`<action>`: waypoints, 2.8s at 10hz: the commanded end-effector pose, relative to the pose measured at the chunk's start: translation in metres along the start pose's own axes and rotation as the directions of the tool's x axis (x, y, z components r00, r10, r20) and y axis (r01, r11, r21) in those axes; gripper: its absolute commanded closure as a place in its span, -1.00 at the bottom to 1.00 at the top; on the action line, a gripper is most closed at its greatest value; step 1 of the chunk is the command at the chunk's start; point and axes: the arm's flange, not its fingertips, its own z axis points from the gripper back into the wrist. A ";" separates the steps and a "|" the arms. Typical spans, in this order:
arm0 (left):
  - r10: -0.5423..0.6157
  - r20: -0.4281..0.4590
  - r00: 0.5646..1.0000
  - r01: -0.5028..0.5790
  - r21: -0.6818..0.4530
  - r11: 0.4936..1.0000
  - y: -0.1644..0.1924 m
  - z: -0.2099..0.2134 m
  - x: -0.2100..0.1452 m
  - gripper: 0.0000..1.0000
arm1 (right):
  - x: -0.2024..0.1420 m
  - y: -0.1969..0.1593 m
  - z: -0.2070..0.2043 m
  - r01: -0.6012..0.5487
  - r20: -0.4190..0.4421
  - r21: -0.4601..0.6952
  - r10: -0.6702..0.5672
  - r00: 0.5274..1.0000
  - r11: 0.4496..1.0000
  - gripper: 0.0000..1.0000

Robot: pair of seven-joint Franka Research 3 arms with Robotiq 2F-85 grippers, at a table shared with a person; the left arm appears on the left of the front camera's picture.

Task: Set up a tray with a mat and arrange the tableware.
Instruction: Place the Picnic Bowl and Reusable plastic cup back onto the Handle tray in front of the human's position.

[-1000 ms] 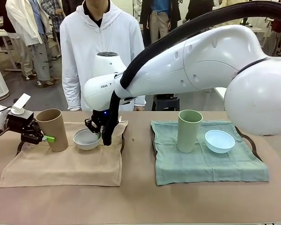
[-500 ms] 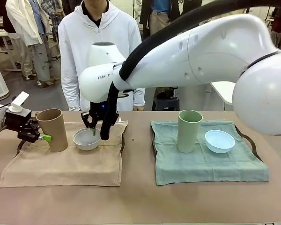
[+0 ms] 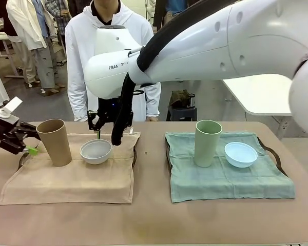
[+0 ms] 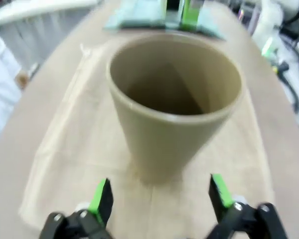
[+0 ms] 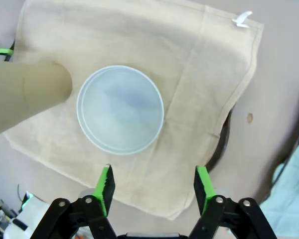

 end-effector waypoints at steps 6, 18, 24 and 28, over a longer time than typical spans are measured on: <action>0.331 -0.548 0.768 -0.134 0.367 0.921 -0.089 0.027 0.122 -1.00 | -0.059 -0.021 0.069 0.142 -0.006 -0.101 -0.144 0.990 0.985 -1.00; 0.657 -0.345 0.671 -0.424 0.548 0.721 -0.130 0.037 0.302 -1.00 | -0.079 -0.020 0.150 0.201 -0.020 -0.095 -0.203 0.979 0.975 -1.00; 0.657 -0.345 0.671 -0.424 0.548 0.721 -0.130 0.037 0.302 -1.00 | -0.079 -0.020 0.150 0.201 -0.020 -0.095 -0.203 0.979 0.975 -1.00; 0.657 -0.345 0.671 -0.424 0.548 0.721 -0.130 0.037 0.302 -1.00 | -0.079 -0.020 0.150 0.201 -0.020 -0.095 -0.203 0.979 0.975 -1.00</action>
